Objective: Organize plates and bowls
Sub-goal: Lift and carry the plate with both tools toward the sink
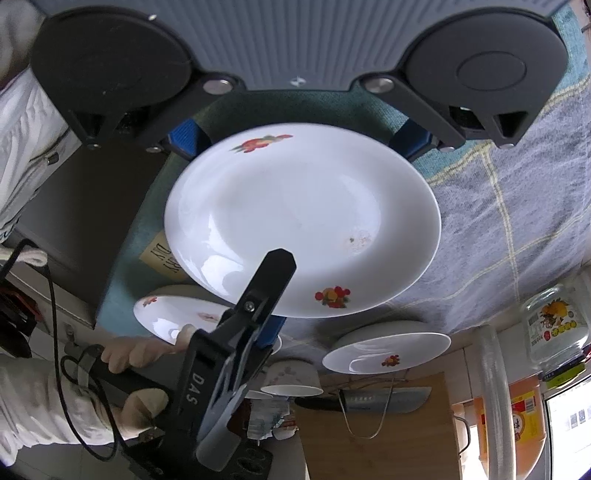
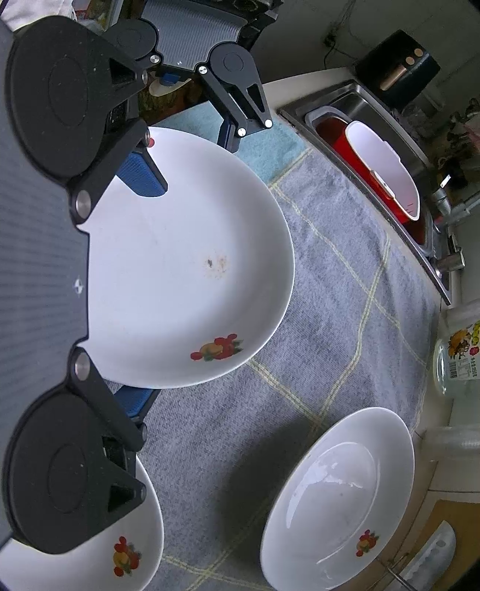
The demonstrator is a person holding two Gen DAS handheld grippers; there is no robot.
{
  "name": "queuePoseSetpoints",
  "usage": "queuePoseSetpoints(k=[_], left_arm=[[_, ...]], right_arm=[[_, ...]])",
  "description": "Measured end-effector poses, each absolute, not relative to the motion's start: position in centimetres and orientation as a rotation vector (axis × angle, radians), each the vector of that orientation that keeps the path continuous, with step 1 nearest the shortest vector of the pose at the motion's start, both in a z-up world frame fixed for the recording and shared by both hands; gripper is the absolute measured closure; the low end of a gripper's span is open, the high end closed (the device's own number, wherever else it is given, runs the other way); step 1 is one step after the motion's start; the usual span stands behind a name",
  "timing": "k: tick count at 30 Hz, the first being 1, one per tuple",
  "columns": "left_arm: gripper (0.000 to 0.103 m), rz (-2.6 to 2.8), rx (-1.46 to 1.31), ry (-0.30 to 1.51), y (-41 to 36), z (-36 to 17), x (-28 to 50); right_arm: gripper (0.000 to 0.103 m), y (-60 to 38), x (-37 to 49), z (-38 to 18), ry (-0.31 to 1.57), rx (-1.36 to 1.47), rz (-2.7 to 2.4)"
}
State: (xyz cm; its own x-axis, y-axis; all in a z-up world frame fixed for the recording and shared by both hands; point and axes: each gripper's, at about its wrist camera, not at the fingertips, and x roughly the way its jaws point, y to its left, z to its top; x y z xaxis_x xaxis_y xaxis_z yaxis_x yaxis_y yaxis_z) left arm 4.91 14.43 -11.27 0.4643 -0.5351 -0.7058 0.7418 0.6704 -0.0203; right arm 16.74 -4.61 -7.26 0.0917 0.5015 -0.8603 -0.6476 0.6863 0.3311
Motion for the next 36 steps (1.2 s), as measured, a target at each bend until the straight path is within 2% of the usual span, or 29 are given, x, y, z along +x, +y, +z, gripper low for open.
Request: queuePoseSetpoints(k=[22, 36], left_arm=[[0.003, -0.776, 0.284, 0.740, 15.2, -10.1, 5.2], [0.003, -0.688, 0.269, 0.718, 18.1, -8.5, 7.5]], right_arm=[[0.000, -4.0, 16.7, -5.3, 1.165, -0.168, 0.867], [0.000, 0.0, 20.2, -3.6, 1.104, -0.212, 0.935]])
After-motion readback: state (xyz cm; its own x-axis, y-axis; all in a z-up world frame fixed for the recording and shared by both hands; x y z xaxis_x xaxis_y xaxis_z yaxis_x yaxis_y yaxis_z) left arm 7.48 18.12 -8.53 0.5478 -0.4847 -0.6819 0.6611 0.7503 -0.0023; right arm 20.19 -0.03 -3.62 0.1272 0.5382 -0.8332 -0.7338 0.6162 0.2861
